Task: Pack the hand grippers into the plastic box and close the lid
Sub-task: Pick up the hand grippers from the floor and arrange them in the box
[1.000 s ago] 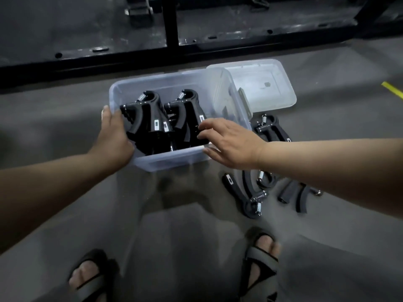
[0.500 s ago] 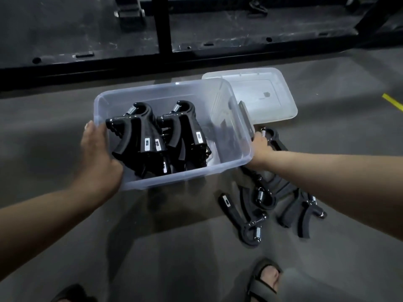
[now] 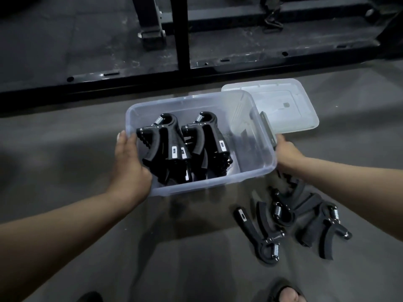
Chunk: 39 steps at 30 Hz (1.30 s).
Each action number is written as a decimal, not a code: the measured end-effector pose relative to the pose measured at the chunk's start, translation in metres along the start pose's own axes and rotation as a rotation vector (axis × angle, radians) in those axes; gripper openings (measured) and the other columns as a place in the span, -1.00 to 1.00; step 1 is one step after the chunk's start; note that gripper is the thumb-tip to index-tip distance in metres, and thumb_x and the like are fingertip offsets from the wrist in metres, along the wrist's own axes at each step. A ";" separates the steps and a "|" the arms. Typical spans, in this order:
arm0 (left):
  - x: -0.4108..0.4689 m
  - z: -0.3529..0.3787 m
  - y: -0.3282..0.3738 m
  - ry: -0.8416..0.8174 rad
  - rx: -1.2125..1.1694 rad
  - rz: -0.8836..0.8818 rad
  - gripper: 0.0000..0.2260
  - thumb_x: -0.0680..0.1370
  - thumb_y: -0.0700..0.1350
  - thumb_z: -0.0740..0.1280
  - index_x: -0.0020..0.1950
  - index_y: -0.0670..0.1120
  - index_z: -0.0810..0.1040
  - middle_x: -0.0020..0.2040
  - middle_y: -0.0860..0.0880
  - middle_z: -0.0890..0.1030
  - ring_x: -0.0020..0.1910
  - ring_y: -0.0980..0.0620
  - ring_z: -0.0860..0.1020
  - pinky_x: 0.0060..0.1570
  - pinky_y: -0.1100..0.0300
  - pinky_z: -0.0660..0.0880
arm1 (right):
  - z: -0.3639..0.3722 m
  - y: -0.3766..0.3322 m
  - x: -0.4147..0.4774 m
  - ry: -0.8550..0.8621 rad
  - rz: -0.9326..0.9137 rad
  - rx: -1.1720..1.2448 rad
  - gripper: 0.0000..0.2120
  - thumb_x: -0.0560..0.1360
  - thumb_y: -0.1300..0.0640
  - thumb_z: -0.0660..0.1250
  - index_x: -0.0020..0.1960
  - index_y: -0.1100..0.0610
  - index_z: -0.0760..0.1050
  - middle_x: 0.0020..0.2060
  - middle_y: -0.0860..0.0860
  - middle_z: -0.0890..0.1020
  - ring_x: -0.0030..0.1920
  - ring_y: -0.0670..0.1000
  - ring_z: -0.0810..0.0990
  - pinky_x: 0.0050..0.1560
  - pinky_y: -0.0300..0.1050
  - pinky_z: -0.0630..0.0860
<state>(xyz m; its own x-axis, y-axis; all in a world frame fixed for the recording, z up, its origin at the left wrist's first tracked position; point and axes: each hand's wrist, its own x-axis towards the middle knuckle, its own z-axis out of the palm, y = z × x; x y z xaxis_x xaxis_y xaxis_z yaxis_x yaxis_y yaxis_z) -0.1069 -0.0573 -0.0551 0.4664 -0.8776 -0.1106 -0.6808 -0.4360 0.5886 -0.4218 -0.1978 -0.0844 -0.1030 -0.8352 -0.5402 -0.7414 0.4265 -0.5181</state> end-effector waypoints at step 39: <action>0.001 0.001 -0.006 -0.018 -0.042 -0.037 -0.27 0.46 -0.37 0.12 0.58 -0.01 0.01 0.58 0.10 -0.17 0.54 0.16 -0.15 0.31 0.33 -0.09 | 0.057 -0.120 -0.058 -0.181 -0.318 -0.221 -0.66 0.58 0.21 0.09 0.33 0.24 0.21 0.01 0.18 0.53 -0.05 0.13 0.52 -0.12 -0.05 0.48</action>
<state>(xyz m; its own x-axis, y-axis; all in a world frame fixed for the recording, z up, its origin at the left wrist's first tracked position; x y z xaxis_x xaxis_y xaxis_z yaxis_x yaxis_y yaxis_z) -0.1025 -0.0557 -0.0595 0.4802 -0.8648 -0.1469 -0.6388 -0.4595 0.6171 -0.2888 -0.1809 -0.0287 0.2574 -0.8301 -0.4946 -0.8439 0.0562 -0.5336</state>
